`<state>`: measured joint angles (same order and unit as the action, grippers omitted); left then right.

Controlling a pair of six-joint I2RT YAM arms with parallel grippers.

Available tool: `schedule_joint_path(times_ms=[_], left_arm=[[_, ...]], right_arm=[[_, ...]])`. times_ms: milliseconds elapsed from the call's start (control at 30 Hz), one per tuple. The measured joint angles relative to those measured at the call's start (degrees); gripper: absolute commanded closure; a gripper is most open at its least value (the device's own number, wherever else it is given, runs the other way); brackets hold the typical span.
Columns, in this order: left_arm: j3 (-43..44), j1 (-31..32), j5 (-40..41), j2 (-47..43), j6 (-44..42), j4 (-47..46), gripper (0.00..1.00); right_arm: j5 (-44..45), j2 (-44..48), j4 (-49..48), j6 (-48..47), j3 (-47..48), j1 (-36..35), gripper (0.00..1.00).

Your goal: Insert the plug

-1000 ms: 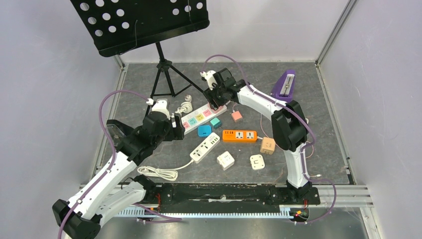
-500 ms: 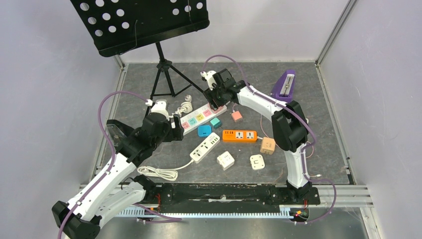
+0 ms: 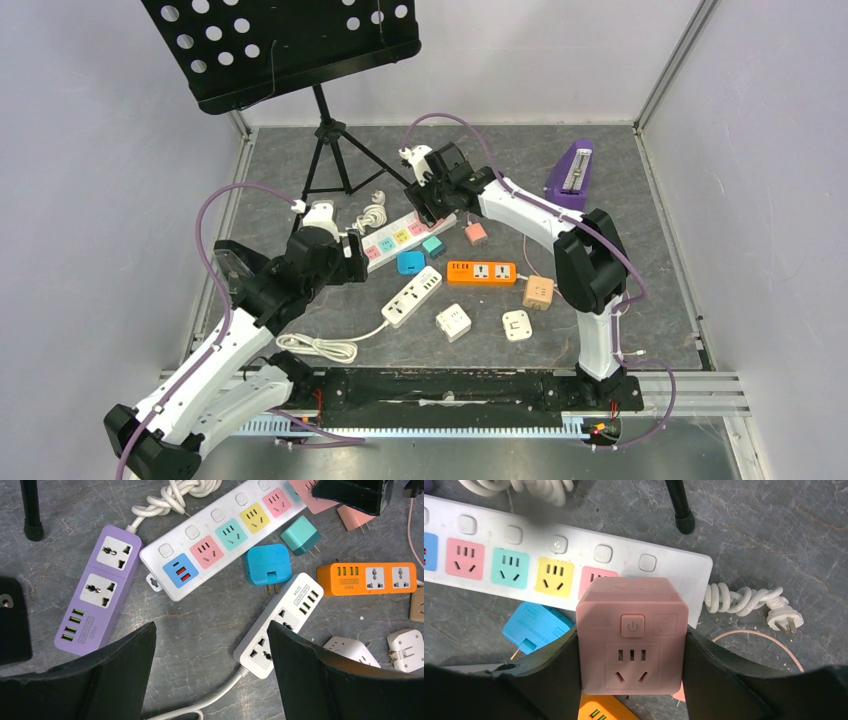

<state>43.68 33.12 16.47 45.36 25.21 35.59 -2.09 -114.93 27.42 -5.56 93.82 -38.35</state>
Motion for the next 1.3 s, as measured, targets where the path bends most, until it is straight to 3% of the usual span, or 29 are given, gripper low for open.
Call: schedule_joint_path(times_ms=[467,1300], left_arm=[[-0.02,0.00,0.00,-0.02,0.00,0.00,0.12],[-0.20,0.00,0.17,-0.55,-0.02,0.00,0.12]], right_arm=[[3.52,-0.17,-0.72,0.02,0.00,-0.20,1.00],[1.64,-1.14,-2.54,0.20,-0.96,-0.17,1.00]])
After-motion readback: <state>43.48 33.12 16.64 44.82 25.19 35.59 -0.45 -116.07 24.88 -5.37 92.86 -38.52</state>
